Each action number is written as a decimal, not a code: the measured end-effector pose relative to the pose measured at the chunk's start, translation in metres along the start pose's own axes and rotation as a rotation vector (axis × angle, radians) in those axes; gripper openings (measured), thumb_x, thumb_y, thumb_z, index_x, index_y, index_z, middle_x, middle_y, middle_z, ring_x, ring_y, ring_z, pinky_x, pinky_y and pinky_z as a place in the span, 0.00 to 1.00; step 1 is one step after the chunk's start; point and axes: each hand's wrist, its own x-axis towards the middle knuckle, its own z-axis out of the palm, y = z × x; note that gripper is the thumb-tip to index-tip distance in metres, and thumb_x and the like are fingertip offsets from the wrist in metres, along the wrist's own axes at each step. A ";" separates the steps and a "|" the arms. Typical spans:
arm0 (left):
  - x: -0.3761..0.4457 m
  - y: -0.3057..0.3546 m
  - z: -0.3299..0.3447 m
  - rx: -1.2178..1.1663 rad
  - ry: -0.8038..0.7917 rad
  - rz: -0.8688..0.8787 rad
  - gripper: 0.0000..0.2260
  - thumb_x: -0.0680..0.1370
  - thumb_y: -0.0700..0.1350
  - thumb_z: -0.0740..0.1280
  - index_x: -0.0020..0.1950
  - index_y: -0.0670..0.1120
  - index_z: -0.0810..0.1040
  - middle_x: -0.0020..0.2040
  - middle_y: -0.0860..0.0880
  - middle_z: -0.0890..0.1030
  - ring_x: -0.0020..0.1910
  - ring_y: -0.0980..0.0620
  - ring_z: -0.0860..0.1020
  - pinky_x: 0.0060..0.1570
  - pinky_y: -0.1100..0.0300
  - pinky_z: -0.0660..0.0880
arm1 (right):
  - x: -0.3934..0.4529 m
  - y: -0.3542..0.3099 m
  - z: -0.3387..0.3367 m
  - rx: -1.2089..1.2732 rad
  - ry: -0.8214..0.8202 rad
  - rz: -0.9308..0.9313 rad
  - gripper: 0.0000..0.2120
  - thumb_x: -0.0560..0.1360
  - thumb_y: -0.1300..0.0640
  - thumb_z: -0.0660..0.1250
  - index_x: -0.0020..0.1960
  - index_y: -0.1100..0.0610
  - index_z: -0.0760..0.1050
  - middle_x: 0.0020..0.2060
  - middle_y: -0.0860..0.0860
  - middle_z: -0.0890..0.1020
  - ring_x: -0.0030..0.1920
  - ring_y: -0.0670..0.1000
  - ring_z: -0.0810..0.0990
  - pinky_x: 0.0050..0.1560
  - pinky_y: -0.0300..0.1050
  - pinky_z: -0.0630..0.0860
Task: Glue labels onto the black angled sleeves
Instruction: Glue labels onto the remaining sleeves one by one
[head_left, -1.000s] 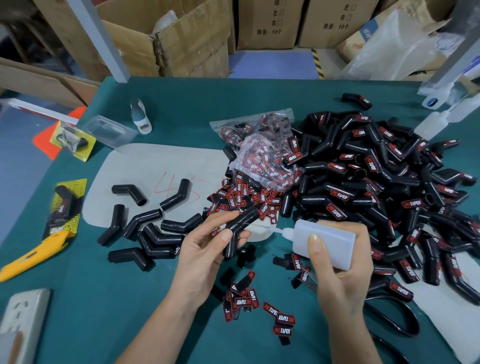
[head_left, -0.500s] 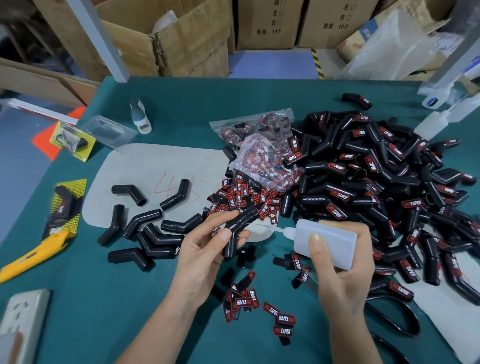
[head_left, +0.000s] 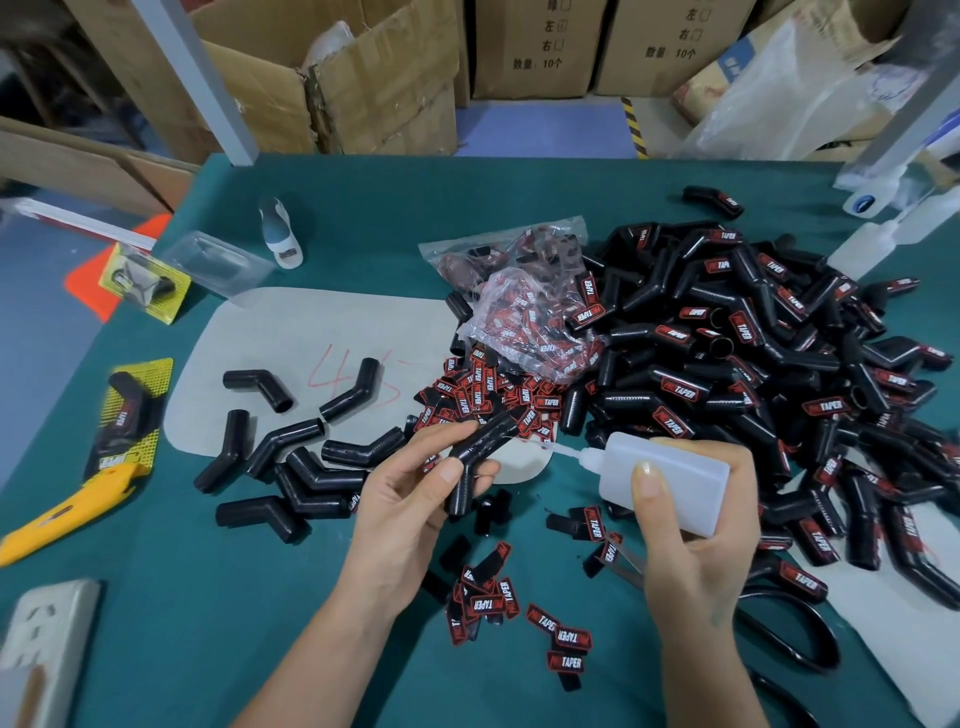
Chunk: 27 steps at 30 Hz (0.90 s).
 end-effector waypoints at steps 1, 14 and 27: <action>0.000 0.000 -0.001 0.002 -0.003 0.003 0.23 0.72 0.51 0.82 0.63 0.43 0.85 0.61 0.39 0.82 0.52 0.43 0.87 0.53 0.59 0.82 | 0.000 0.000 0.000 0.000 0.006 0.002 0.10 0.75 0.47 0.69 0.53 0.35 0.75 0.50 0.40 0.82 0.46 0.41 0.81 0.42 0.34 0.78; 0.009 0.004 -0.007 0.000 0.109 0.081 0.18 0.75 0.46 0.78 0.64 0.46 0.85 0.56 0.40 0.86 0.52 0.48 0.85 0.57 0.59 0.80 | 0.012 0.014 0.000 0.252 -0.073 0.186 0.16 0.75 0.37 0.75 0.55 0.42 0.75 0.37 0.52 0.81 0.31 0.51 0.78 0.33 0.43 0.76; 0.023 -0.002 -0.023 0.347 0.219 0.211 0.18 0.81 0.35 0.71 0.66 0.54 0.84 0.62 0.42 0.84 0.58 0.47 0.85 0.61 0.60 0.79 | 0.011 0.049 0.015 -0.716 -0.422 0.129 0.09 0.79 0.40 0.69 0.52 0.39 0.69 0.50 0.37 0.76 0.47 0.42 0.78 0.45 0.51 0.77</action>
